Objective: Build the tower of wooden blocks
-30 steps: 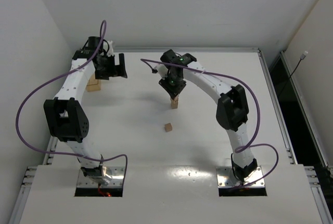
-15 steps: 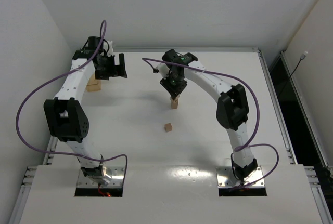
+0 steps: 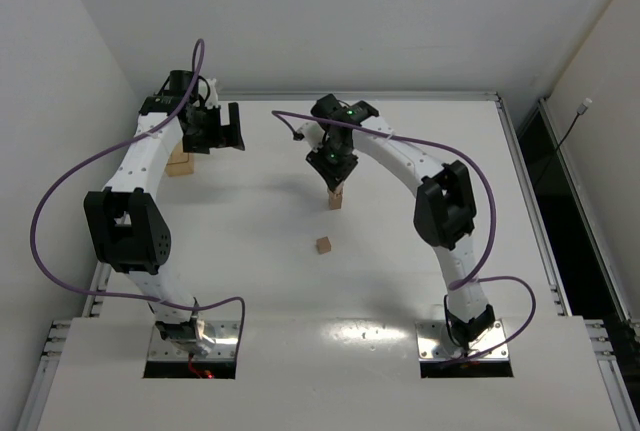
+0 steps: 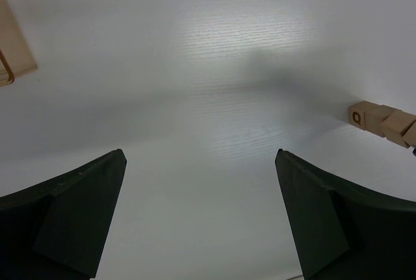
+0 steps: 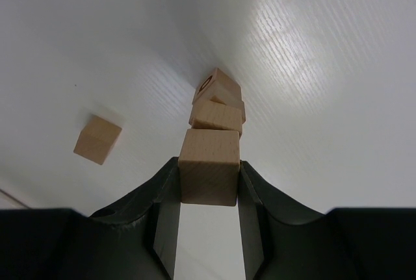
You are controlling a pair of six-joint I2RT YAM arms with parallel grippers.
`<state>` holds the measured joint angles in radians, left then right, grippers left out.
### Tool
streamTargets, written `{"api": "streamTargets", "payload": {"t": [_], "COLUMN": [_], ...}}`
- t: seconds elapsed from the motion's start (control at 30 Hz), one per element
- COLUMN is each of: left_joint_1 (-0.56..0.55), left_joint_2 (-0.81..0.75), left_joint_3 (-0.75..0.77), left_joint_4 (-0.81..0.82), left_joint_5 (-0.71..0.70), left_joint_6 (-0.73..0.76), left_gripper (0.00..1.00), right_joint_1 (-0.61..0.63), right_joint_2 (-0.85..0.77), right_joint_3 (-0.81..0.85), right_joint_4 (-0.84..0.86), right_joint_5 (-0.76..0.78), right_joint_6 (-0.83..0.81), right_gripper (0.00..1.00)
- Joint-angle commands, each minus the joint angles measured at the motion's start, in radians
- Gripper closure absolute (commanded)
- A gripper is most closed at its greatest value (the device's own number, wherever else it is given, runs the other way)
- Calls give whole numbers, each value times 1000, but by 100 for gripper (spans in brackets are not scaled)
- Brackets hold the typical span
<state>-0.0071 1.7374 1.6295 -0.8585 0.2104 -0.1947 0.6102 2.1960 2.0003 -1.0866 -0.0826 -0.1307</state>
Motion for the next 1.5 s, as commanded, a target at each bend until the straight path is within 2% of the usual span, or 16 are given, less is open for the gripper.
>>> {"api": "streamTargets", "payload": {"t": [0.0,0.2,0.23,0.3,0.4,0.43,0.53,0.7,0.93,0.97,1.1,1.13,1.23,1.3,1.37,1.47], "left_joint_1": [-5,-5,-5,-5,-5,-5,-5,-5,-5,-20,-138,-222,-350,-433,-520,-663], "left_joint_2": [4,4,4,13,13,13,13,-33,-221,-248,-351,-370,-414,-414,-380,-319], "left_joint_3": [7,7,7,16,16,16,16,-14,-215,-244,-376,-419,-461,-474,-474,-465], "left_joint_4": [22,22,22,22,22,22,22,32,111,121,121,121,121,110,110,110], "left_joint_5": [7,7,7,7,7,7,17,35,82,92,113,113,69,28,-6,-83], "left_joint_6": [6,6,6,6,6,6,6,15,26,41,119,135,193,215,225,245], "left_gripper": [1,1,1,1,1,1,1,1,1,1,1,1,1,6,11,13], "right_joint_1": [-4,-4,-4,-4,-4,-4,-4,5,5,5,-27,-61,-136,-177,-251,-355], "right_joint_2": [11,11,11,11,11,11,1,-132,-456,-555,-686,-705,-762,-783,-795,-815], "right_joint_3": [51,51,51,51,51,51,51,2,-287,-326,-506,-535,-623,-664,-675,-675], "right_joint_4": [1,1,1,1,1,1,1,27,203,229,293,321,362,373,383,383], "right_joint_5": [-19,-9,-9,-9,9,9,9,-34,16,68,286,331,385,409,409,379], "right_joint_6": [-1,-1,-1,-1,-1,-1,-1,-13,-18,-18,6,6,17,17,17,35], "right_gripper": [74,66,60,56,40,30,20,12,8,8,8,8,8,8,8,8]}}
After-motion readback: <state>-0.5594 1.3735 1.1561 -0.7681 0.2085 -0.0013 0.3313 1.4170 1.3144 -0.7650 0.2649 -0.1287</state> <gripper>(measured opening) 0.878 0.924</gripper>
